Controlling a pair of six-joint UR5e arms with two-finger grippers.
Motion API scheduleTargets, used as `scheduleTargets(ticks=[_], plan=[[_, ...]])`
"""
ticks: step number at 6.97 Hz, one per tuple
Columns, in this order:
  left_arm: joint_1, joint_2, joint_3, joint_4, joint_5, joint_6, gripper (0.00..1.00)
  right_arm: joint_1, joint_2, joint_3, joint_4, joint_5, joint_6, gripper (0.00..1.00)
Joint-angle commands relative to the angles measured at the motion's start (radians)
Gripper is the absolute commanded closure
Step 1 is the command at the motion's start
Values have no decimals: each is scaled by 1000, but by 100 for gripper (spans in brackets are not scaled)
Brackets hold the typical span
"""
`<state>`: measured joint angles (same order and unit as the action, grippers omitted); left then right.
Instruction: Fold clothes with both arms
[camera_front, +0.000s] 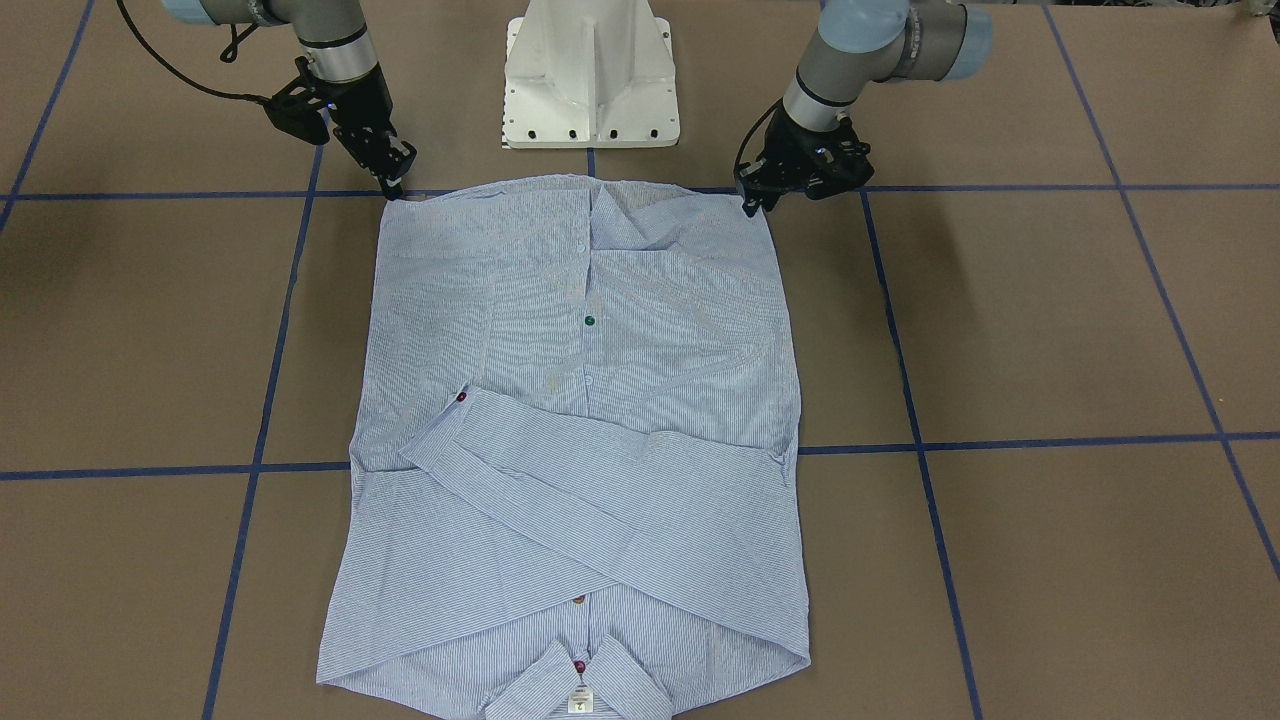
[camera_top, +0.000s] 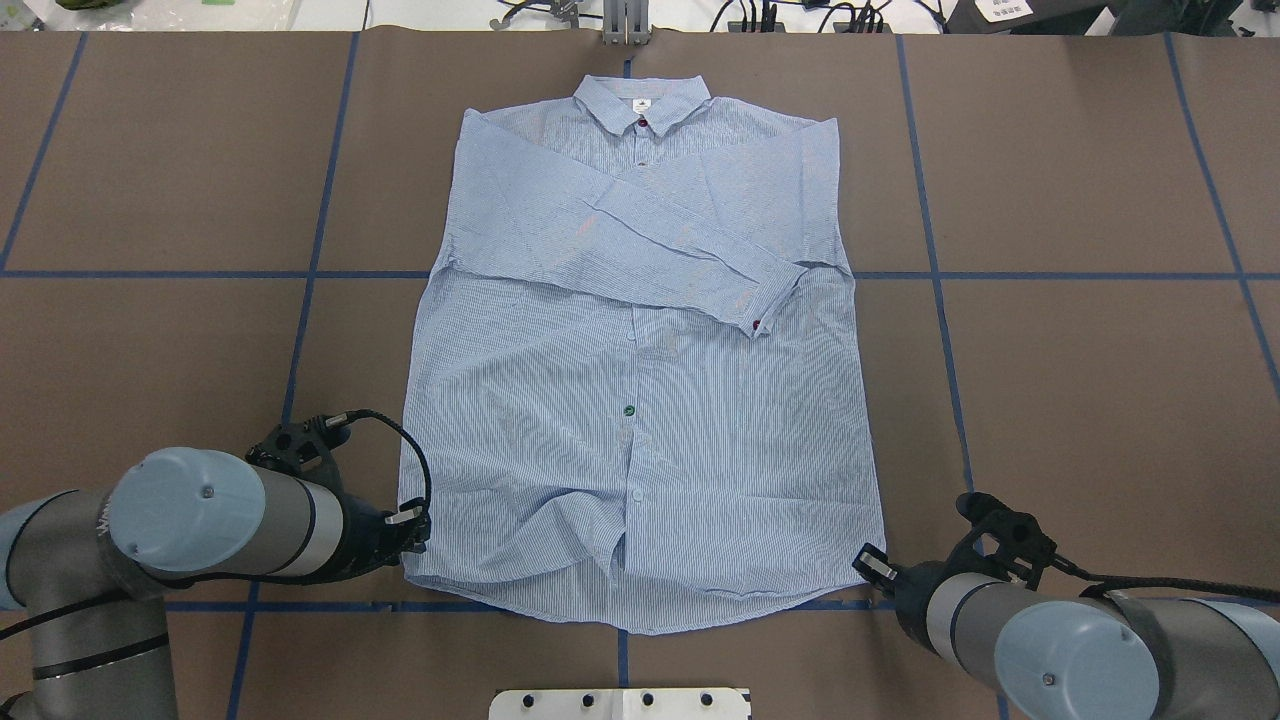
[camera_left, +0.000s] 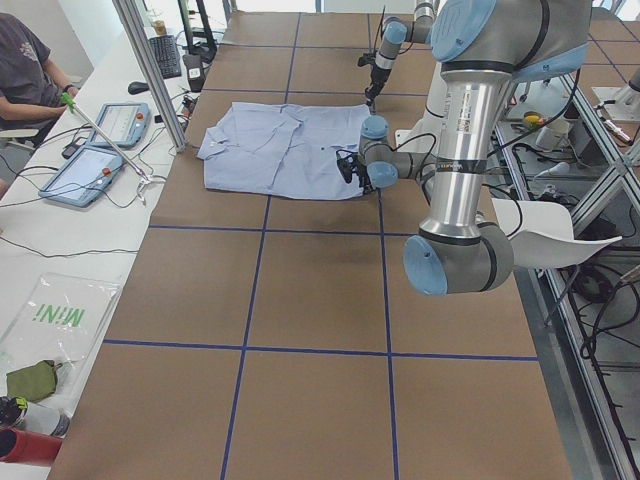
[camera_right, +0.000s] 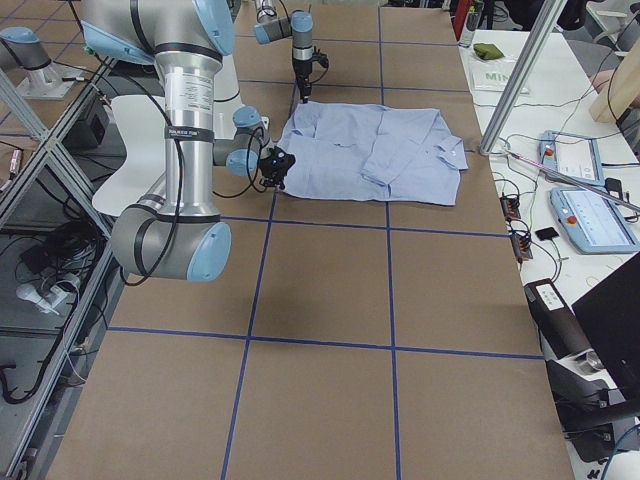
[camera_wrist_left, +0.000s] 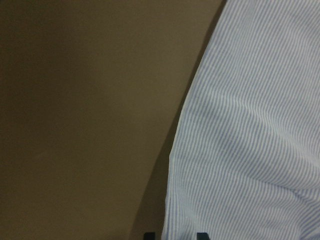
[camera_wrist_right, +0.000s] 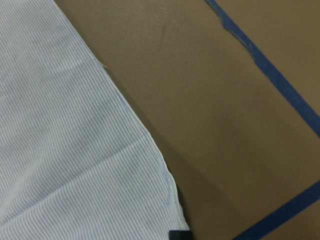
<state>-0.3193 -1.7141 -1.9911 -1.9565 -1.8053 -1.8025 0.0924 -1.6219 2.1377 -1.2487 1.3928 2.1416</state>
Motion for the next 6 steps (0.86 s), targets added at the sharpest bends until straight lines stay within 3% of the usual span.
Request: scheduleTargets(ticks=[1,2,3,6], plan=[[3,1,-2,1,0,-1,90,0,0,-2,0,0,1,100],[8,1,-2,1,1,-2,100,0,0,-4,0,0,1,100],[11,2,-5,1,1,-2,100,0,0,-2,0,0,1,100],[9,123,-167,4,-44,2,100,3,-65,91,0,2,3,100]])
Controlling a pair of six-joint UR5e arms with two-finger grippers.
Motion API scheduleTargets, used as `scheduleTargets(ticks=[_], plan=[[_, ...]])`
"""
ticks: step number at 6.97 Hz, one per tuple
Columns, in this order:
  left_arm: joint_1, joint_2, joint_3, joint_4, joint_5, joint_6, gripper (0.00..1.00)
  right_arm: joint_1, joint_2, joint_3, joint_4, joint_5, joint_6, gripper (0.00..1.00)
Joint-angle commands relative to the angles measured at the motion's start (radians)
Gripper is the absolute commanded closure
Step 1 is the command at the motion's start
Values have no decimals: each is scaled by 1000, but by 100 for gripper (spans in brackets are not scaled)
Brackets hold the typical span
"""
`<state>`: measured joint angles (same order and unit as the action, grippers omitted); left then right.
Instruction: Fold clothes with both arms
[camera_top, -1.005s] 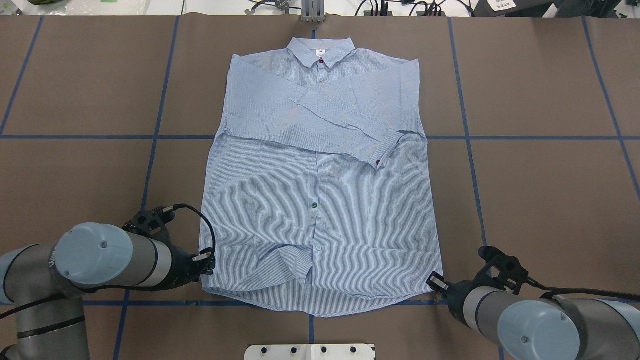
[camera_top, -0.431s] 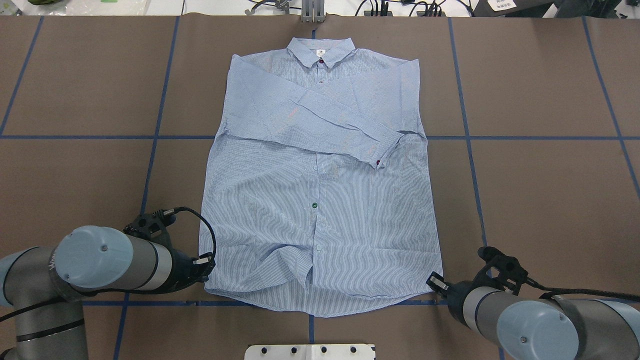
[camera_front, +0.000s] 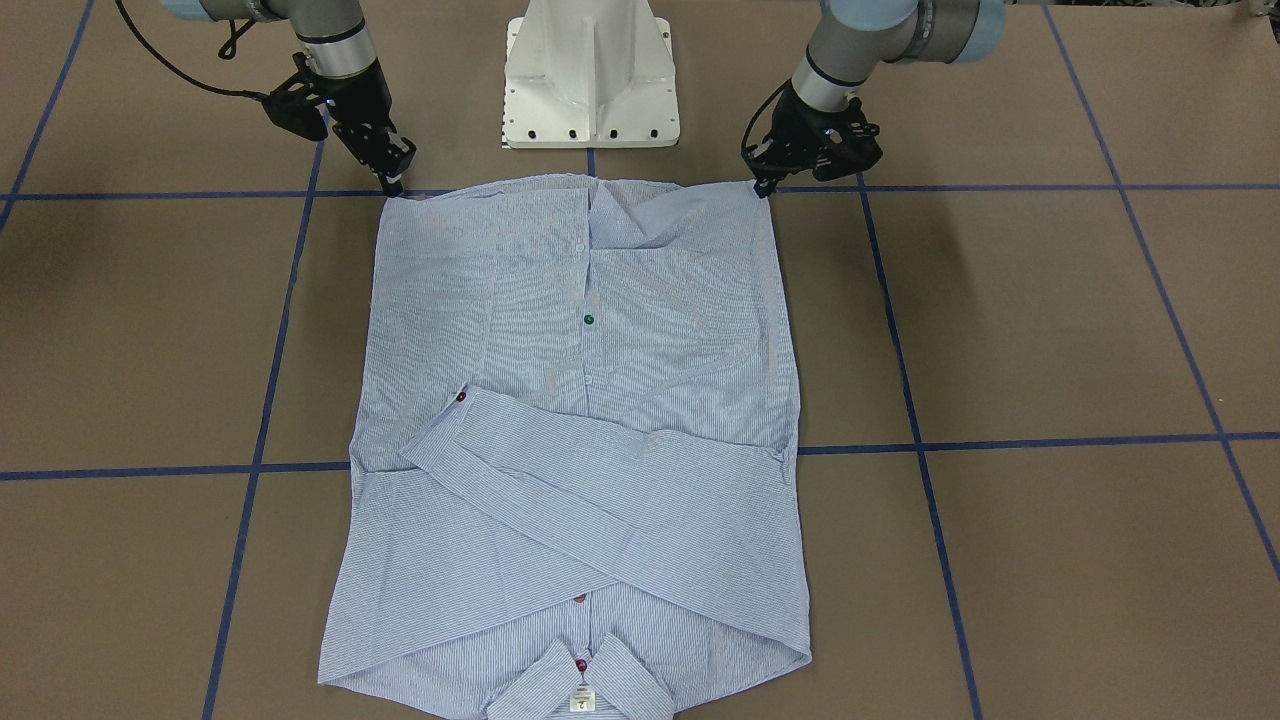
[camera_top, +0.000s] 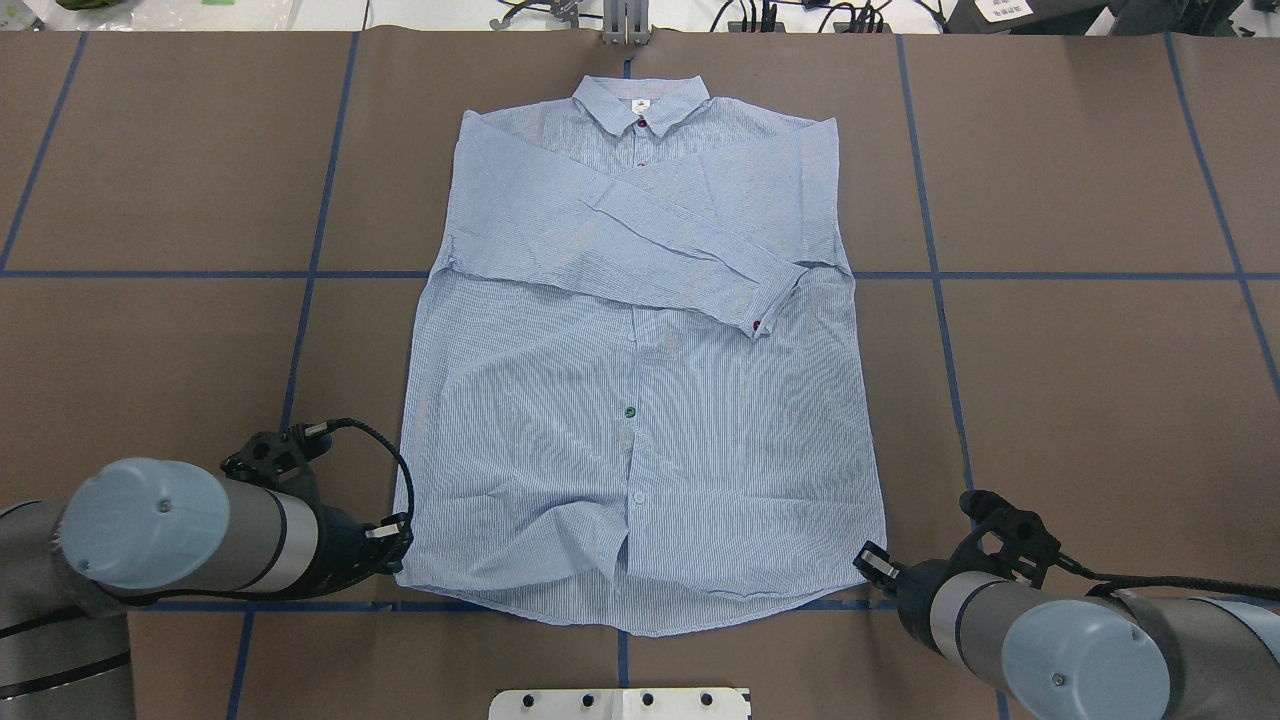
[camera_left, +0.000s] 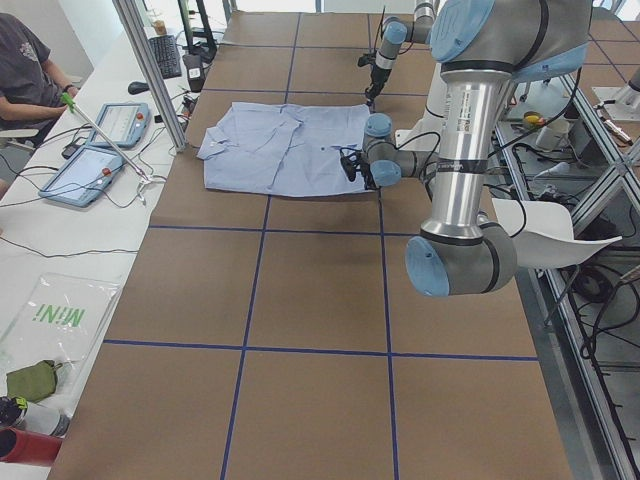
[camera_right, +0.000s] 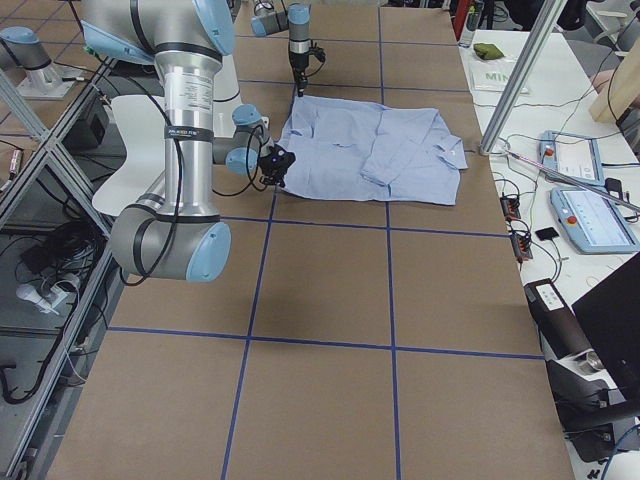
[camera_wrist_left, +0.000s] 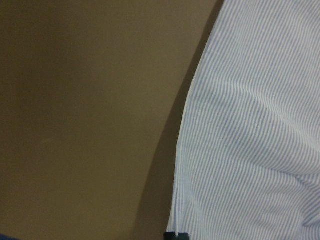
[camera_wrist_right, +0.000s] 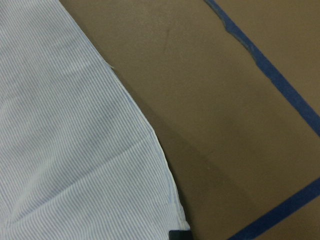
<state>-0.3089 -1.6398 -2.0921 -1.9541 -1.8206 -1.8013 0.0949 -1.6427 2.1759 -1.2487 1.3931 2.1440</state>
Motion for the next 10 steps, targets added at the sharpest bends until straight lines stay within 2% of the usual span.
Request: scheduleTargets(ticks=[1,3,4,5,6,7,8,10], plan=[[-10,49,-104,3,-84,-1,100,0,-90,114,0,1,2,100],[-39,49,-160,7,-109,-10,100,5,-156,232,0,4,1,100],[-100,37,-154,12,-150,-9,100,23,-146,240,0,18,1,100],[-113,40,-138,12,-173,-9,100,17,-137,195,0,18,-1,100],[-108,35,-135,12,-174,-9,100,19,-78,121,0,21,-3,100],[-107,29,-132,12,-175,-9,100,19,-27,41,0,33,-4,55],[-104,25,-126,12,-175,-10,100,14,-10,0,2,41,-3,44],[-104,12,-99,12,-175,-12,100,-13,-2,-21,6,41,-3,41]])
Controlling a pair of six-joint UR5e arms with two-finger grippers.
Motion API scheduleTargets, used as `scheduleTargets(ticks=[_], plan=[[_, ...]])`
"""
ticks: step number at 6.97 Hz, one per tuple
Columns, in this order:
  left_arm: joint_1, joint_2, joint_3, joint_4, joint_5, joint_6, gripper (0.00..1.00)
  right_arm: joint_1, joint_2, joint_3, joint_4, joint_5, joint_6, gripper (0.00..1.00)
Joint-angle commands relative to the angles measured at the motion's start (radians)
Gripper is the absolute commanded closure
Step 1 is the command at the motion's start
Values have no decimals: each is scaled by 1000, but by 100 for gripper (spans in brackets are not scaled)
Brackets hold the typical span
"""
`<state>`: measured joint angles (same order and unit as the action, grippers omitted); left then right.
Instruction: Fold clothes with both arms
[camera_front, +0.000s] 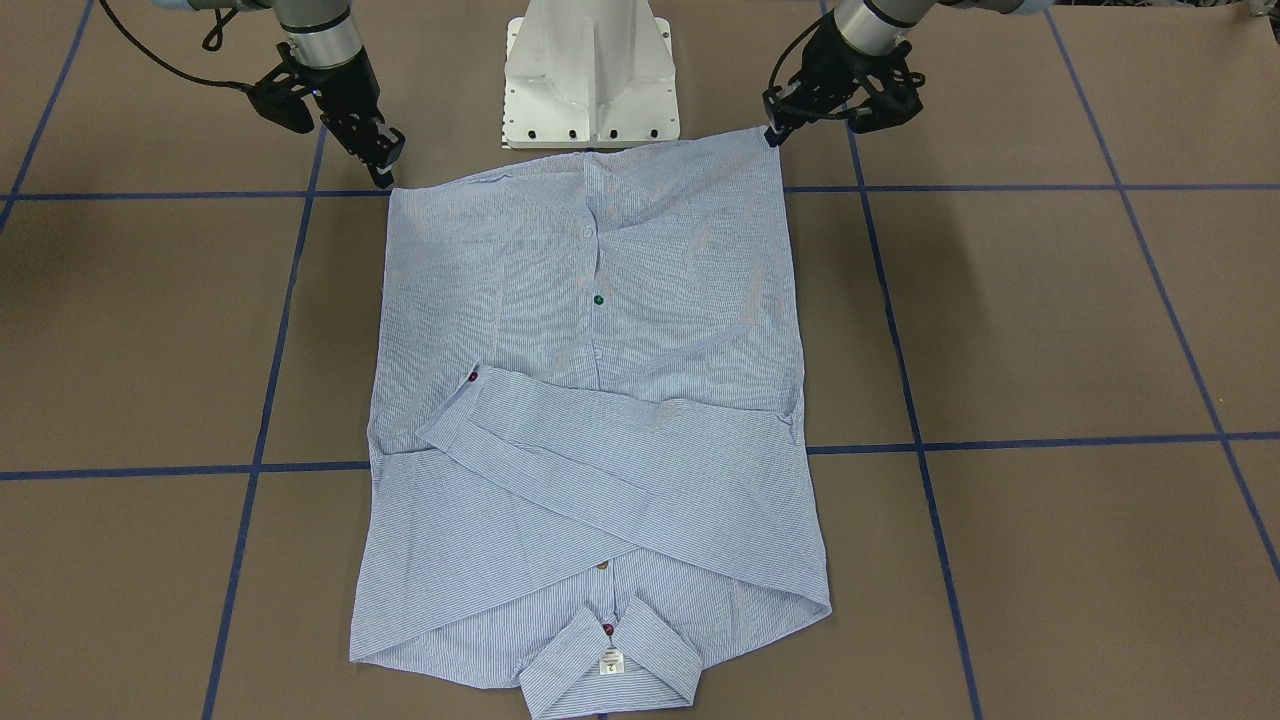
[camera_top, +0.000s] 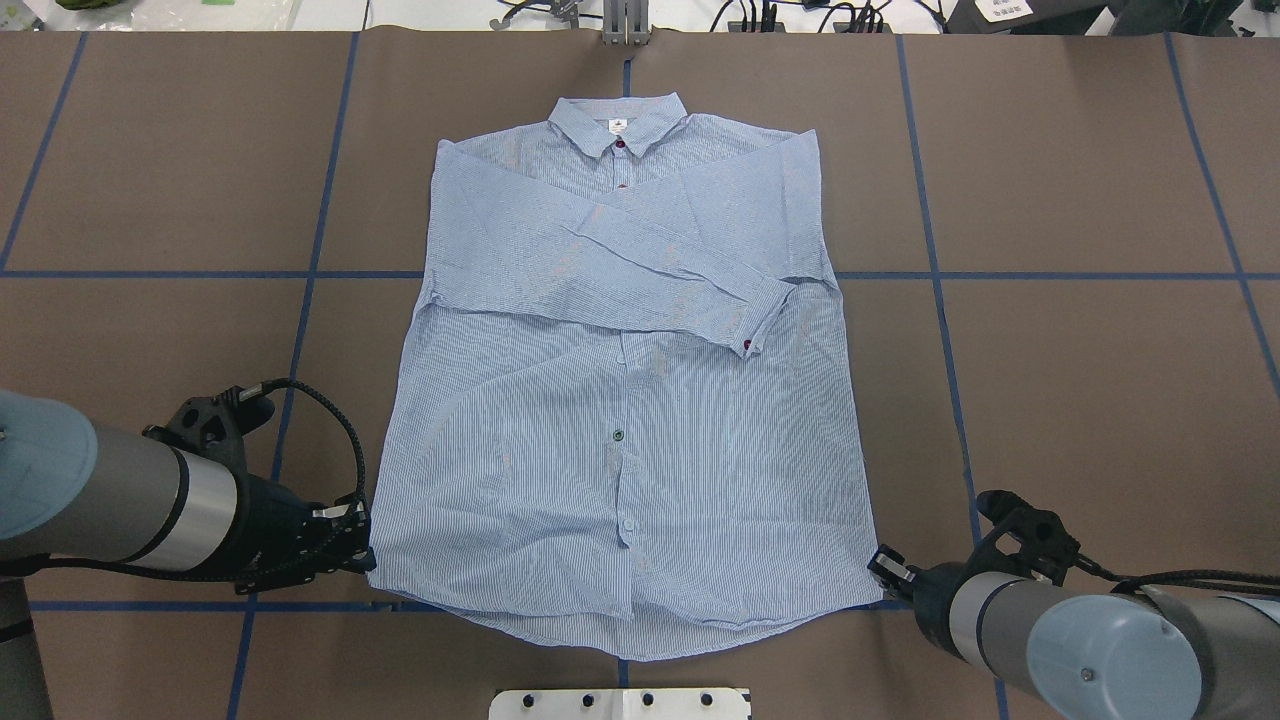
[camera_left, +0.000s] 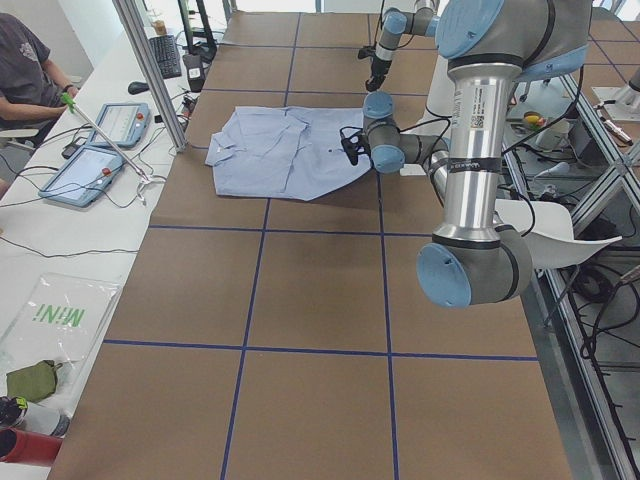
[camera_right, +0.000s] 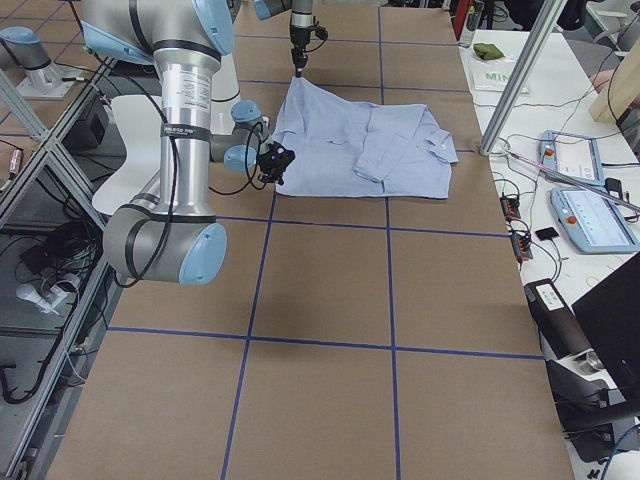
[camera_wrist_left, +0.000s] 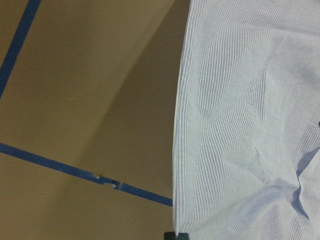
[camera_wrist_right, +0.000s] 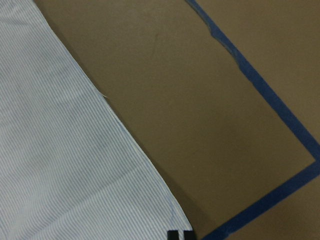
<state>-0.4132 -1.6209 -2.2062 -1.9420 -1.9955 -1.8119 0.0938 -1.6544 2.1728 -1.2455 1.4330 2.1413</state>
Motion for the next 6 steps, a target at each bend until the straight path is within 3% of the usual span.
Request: scheduleTargets(ticks=[1,6], plan=[[1,-7,17,0,0,-1,100,-14,27,-37,1,1,0,38],[1,-7,14,0,1,-9,100,-22,31,-50,0,1,-1,42]])
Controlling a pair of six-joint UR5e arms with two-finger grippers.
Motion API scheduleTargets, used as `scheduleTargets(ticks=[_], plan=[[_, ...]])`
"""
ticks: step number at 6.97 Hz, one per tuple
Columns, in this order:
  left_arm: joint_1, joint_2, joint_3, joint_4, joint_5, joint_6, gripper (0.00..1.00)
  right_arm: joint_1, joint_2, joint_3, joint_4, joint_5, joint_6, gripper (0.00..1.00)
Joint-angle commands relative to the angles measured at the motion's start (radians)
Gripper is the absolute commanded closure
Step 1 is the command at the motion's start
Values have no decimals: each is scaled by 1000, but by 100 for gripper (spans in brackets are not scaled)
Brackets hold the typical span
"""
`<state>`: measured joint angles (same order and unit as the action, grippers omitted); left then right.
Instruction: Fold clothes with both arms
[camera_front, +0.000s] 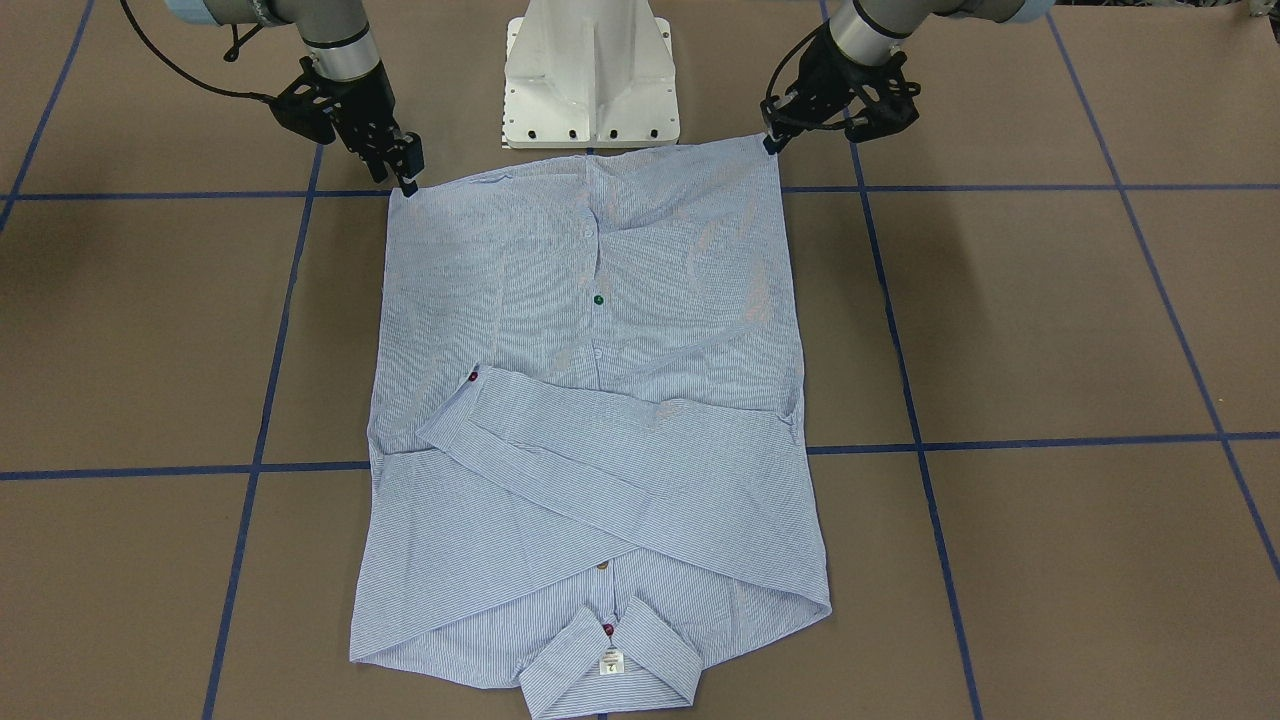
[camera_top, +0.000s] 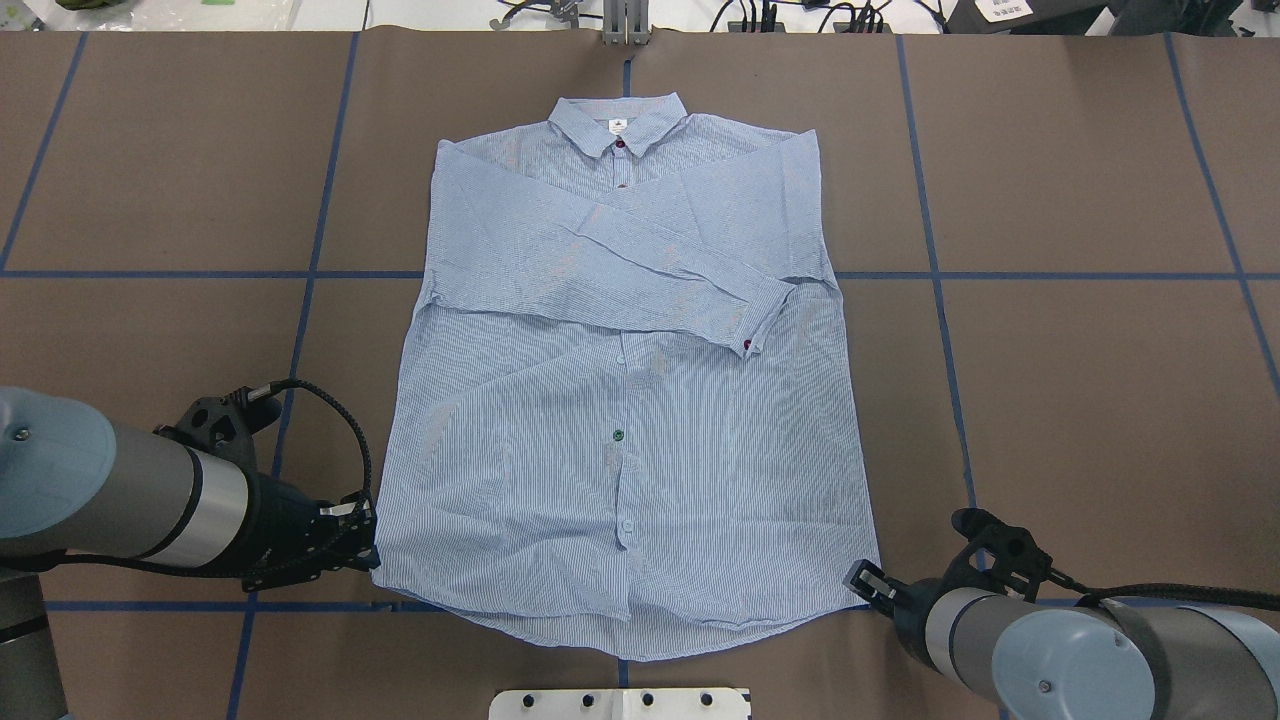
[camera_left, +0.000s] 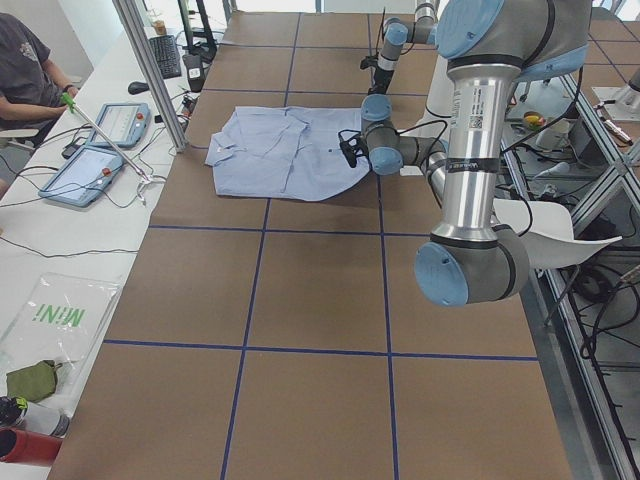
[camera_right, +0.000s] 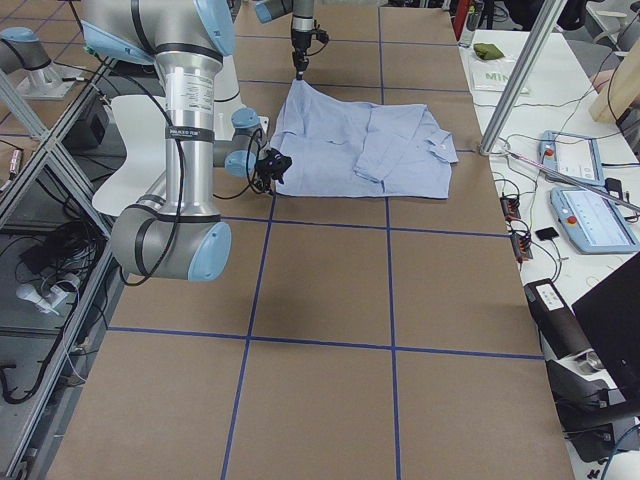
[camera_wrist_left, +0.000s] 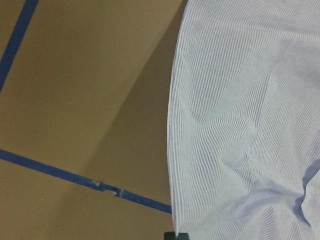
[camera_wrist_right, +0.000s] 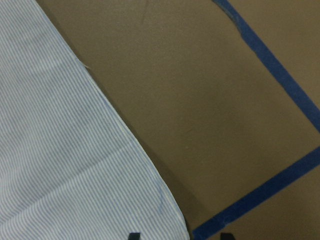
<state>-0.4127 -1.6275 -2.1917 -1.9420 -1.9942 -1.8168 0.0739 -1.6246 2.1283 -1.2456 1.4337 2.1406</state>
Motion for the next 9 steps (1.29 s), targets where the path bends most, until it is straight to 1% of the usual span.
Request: scheduleTargets(ticks=[1,3,5,6,7,8,9], plan=[[0,0,0,0,0,-6,100,-3,15,-11,-1,-1,-1,45],[-2,2,-2,0,-2,-6,100,-3,23,-24,-3,-1,-1,49],[-5,2,-3,0,-2,-6,100,0,17,-24,-3,1,-2,49],[-5,3,-5,0,-2,-6,100,1,20,-24,-5,-1,-2,57],[-5,5,-6,0,-2,-6,100,3,19,-24,-5,-1,-2,76],[-5,8,-8,0,-2,-6,100,3,17,-22,-5,-1,-2,98],[-6,9,-10,0,0,-6,100,3,20,-21,-5,-1,-2,100]])
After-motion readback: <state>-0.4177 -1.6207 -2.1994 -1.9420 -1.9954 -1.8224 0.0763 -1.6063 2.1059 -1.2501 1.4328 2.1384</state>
